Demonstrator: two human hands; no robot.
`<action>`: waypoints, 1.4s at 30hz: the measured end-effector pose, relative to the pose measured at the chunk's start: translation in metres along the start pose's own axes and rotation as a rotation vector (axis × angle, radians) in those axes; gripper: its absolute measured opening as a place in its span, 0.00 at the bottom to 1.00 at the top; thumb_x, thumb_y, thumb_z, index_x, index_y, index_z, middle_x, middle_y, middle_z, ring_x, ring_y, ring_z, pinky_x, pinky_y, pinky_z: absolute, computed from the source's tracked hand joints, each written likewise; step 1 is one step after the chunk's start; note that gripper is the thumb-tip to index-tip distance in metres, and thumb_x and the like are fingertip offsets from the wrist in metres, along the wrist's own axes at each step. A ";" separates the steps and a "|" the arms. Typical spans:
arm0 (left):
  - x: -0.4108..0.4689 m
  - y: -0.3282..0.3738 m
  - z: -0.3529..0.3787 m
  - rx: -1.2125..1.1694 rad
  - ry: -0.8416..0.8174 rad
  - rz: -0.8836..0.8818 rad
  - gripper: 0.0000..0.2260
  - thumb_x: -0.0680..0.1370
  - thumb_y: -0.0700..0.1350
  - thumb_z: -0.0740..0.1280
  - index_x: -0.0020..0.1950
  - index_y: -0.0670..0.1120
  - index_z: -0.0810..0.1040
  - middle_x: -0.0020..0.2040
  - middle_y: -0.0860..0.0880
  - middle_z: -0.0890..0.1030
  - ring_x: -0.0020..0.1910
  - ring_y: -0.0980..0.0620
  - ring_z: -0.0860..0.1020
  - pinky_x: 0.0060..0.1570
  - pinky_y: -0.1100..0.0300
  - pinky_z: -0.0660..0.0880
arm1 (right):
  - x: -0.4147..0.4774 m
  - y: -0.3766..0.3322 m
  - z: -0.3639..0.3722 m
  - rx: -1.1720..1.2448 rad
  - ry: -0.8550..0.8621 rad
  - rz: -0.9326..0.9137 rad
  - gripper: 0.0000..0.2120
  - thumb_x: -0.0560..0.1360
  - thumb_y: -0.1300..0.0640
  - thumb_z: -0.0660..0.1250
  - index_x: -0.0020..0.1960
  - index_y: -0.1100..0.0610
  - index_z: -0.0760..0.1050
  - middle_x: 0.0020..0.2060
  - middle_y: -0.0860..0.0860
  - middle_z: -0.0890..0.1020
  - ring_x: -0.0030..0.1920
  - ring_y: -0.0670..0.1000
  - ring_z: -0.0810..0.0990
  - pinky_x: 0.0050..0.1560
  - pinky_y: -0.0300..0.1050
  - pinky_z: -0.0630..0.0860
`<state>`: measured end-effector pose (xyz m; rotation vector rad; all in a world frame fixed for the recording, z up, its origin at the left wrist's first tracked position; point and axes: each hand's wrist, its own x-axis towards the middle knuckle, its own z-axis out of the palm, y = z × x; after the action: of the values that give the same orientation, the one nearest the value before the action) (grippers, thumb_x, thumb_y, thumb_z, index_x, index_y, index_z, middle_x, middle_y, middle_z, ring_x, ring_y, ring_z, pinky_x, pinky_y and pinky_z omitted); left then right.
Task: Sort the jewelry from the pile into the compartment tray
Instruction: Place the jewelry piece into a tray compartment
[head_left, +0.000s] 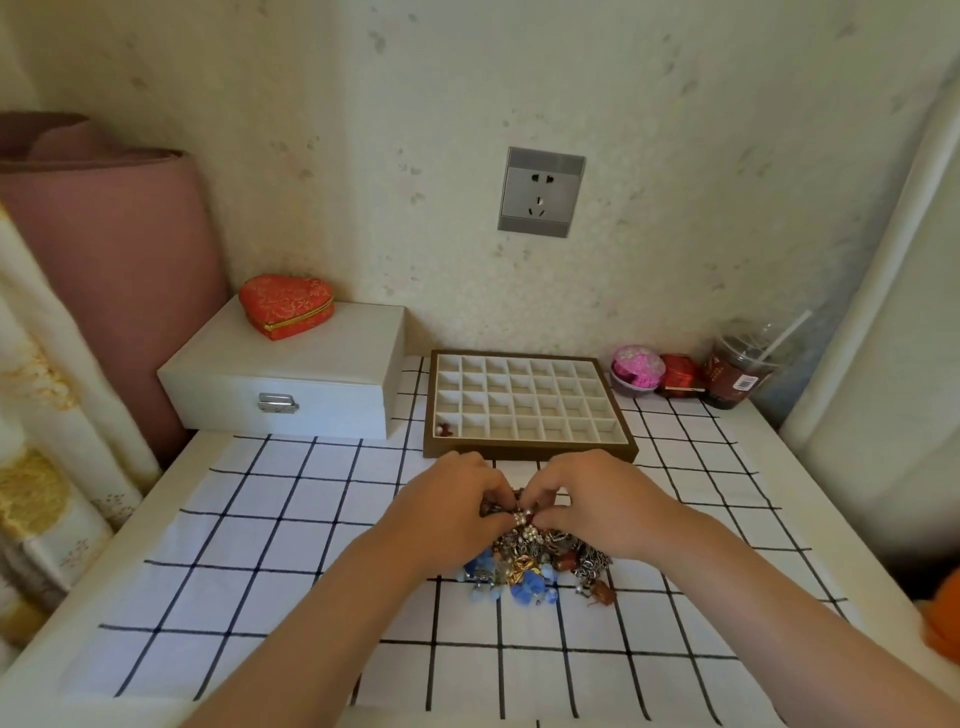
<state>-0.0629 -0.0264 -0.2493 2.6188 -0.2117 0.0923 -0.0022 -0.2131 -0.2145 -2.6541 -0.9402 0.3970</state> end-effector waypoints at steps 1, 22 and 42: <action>0.001 0.000 0.000 -0.002 -0.002 0.000 0.10 0.77 0.55 0.69 0.57 0.57 0.81 0.50 0.57 0.74 0.53 0.59 0.70 0.54 0.59 0.73 | 0.001 0.002 0.000 0.011 0.007 -0.004 0.06 0.74 0.50 0.74 0.50 0.41 0.82 0.44 0.39 0.81 0.49 0.42 0.79 0.53 0.48 0.78; 0.006 0.014 -0.023 -1.047 0.097 -0.458 0.05 0.76 0.45 0.73 0.52 0.52 0.85 0.46 0.50 0.86 0.39 0.57 0.82 0.33 0.65 0.73 | 0.015 -0.003 -0.006 0.659 0.298 -0.024 0.08 0.70 0.60 0.79 0.41 0.48 0.84 0.35 0.45 0.84 0.30 0.44 0.77 0.35 0.44 0.78; 0.007 -0.037 -0.037 -0.337 0.355 -0.502 0.13 0.82 0.42 0.63 0.65 0.51 0.76 0.60 0.53 0.79 0.57 0.56 0.77 0.52 0.66 0.70 | 0.093 -0.045 -0.008 0.172 0.318 0.008 0.07 0.77 0.52 0.71 0.40 0.43 0.82 0.42 0.38 0.82 0.48 0.41 0.80 0.56 0.50 0.77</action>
<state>-0.0511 0.0230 -0.2346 2.1975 0.5065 0.3113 0.0446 -0.1212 -0.2058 -2.4677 -0.7600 0.0496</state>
